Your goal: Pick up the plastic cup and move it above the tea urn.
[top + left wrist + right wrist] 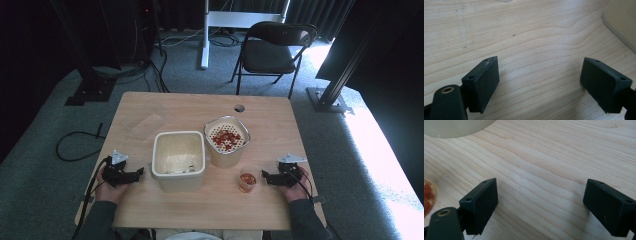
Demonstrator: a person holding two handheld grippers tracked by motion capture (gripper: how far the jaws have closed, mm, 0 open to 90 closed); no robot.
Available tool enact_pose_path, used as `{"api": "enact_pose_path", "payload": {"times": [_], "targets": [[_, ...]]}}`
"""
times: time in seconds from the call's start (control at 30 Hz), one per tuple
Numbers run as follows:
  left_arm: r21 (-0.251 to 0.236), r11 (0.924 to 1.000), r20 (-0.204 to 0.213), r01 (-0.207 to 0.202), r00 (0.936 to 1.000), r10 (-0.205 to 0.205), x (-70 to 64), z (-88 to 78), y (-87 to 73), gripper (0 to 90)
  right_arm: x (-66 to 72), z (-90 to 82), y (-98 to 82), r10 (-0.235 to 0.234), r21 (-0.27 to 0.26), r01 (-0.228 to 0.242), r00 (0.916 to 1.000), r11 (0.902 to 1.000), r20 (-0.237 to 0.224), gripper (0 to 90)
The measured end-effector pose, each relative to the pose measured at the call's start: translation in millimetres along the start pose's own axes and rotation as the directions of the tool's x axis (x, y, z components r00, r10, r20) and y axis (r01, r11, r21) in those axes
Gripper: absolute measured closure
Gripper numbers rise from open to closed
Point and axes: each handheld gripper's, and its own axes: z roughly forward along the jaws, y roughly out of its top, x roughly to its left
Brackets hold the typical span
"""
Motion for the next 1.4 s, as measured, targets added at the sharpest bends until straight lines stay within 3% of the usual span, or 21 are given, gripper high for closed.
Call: {"api": "enact_pose_path", "payload": {"times": [0.43,0.5,0.57,0.7,0.8,0.83,1.07,1.13,1.23,1.27,1.33,1.37,1.4], "targets": [[0.034,0.9991,-0.011,0.025,0.9996,-0.024,8.2,-4.0,6.6,35.9,-0.1,0.0,0.0,0.001,0.0,-0.001,1.0,1.0,0.002,12.1],[0.01,0.9988,0.0,0.048,0.9988,-0.048,11.3,-6.9,9.1,35.9,0.0,-0.1,-0.1,0.002,0.0,-0.002,1.0,1.0,0.002,12.1],[-0.022,0.9982,-0.016,0.056,0.9983,-0.056,14.2,-12.4,13.8,35.9,0.0,-0.1,-0.1,0.003,-0.001,-0.003,1.0,1.0,0.003,12.1],[-0.07,0.9951,-0.036,0.07,0.9967,-0.073,23.1,-22.3,29.2,34.5,-0.2,-0.1,-0.1,0.004,0.0,-0.004,1.0,1.0,0.006,12.1],[-0.08,0.9945,-0.042,0.068,0.9965,-0.072,25.0,-24.2,34.3,34.2,-0.2,-0.1,-0.1,0.004,0.0,-0.004,1.0,1.0,0.006,12.0],[-0.099,0.9933,-0.066,0.059,0.9956,-0.066,29.9,-25.6,53.1,33.6,-0.1,-0.1,-0.1,0.005,0.0,-0.005,1.0,1.0,0.007,12.1],[-0.095,0.9933,-0.103,0.065,0.9918,-0.075,38.9,-7.6,85.6,30.9,-0.2,-0.2,-0.1,0.007,0.0,-0.007,0.9999,1.0,0.008,12.1],[-0.082,0.9925,-0.116,0.091,0.9881,-0.101,43.3,6.4,98.6,30.7,-0.2,-0.2,-0.1,0.007,0.0,-0.007,0.9999,1.0,0.008,12.1],[-0.068,0.9892,-0.147,0.13,0.9794,-0.139,47.2,19.8,108.9,30.3,-0.2,-0.4,-0.3,0.009,0.0,-0.009,0.9999,1.0,0.01,12.1],[-0.068,0.9892,-0.147,0.13,0.9794,-0.139,47.2,19.8,108.9,30.2,-0.2,-0.4,-0.3,0.009,0.0,-0.009,0.9999,1.0,0.01,12.1],[-0.047,0.9848,-0.178,0.167,0.9688,-0.173,52.3,30.4,114.1,30.2,-0.1,-0.9,-0.7,0.013,0.002,-0.013,0.9998,0.9999,0.013,12.1],[-0.047,0.9848,-0.178,0.167,0.9688,-0.173,52.3,30.4,114.1,30.2,0.0,-1.0,-0.9,0.015,0.001,-0.015,0.9998,0.9999,0.014,12.1],[-0.026,0.9806,-0.183,0.194,0.9635,-0.195,55.1,36.7,114.3,30.2,0.0,-1.3,-1.1,0.017,0.001,-0.017,0.9998,0.9999,0.014,12.1]]}}
